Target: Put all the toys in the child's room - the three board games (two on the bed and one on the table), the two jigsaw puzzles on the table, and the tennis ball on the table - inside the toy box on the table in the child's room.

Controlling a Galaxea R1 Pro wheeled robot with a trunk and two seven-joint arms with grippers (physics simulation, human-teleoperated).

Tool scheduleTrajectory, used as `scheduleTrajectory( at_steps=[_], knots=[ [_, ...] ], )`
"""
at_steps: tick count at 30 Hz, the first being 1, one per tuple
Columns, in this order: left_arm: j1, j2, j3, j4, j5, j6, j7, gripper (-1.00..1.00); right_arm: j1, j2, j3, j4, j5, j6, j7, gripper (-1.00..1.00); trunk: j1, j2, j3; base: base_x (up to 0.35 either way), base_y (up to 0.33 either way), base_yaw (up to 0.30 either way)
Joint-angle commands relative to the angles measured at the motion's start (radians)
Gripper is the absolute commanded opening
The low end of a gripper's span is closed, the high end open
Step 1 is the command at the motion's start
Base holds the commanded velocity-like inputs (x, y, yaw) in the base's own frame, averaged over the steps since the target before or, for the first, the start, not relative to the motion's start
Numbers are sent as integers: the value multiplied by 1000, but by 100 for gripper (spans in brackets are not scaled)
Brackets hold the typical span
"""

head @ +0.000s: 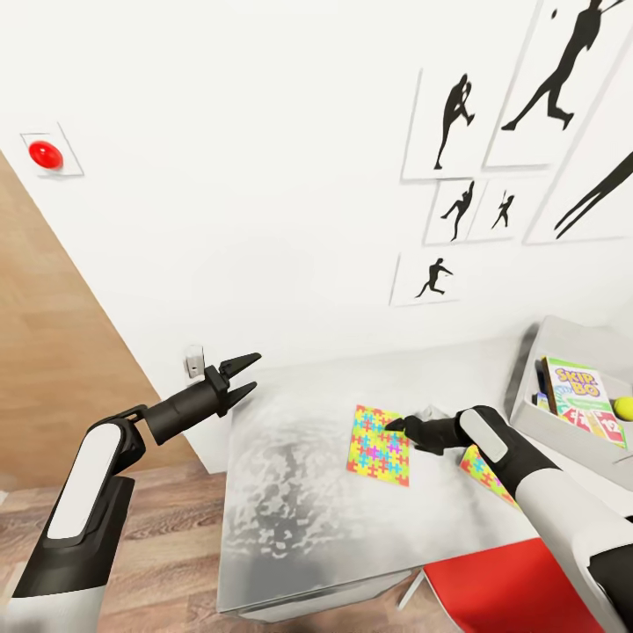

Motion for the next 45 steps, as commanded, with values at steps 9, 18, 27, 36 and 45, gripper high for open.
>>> scheduleTrajectory(
  at_steps=[9,18,27,36,45],
  knots=[
    [-1,0,1,-1,11,4,10,100,-1,-2,4,0,7,-8,8,100,1,-2,-13,0,0,0],
    [-1,0,1,-1,11,4,10,100,-1,-2,4,0,7,-9,8,100,1,-2,-27,0,0,0],
    [-1,0,1,-1,11,4,10,100,-1,-2,4,0,6,-9,8,100,1,-2,-40,0,0,0],
    [-1,0,0,-1,11,4,10,100,-1,-1,4,-1,6,-9,8,100,1,-2,-45,0,0,1],
    [-1,0,-1,-1,11,4,10,100,-1,0,5,-2,5,-8,8,100,1,-2,-46,0,0,126]
  ],
)
